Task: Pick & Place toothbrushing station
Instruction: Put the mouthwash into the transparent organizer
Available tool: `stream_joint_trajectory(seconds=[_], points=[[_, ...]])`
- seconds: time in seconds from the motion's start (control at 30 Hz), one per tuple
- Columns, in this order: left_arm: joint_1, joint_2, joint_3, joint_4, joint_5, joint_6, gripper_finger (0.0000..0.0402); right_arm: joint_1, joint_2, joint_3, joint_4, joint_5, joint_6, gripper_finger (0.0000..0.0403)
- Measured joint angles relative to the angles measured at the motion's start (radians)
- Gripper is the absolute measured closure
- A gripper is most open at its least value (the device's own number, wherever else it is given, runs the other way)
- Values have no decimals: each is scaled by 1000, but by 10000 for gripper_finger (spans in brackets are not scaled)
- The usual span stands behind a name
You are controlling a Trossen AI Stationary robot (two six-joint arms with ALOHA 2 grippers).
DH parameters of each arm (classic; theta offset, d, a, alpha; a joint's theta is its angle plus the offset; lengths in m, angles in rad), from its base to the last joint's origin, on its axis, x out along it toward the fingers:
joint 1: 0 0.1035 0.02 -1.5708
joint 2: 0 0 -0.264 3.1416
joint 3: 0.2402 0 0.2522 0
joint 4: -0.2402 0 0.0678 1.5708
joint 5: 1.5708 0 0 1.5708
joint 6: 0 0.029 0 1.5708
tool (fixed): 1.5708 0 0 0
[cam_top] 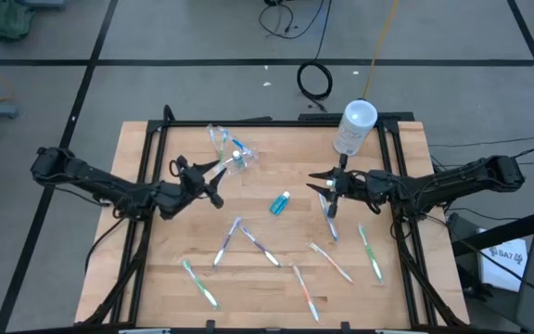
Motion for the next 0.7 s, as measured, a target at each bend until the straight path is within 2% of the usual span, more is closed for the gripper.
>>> stream_joint_trajectory(seconds=[0.3, 0.7], points=[[-68, 0, 0, 100, 0, 78, 252, 0, 0, 0, 0, 0, -4, 289], [-71, 0, 0, 82, 2, 24, 252, 0, 0, 0, 0, 0, -24, 289]])
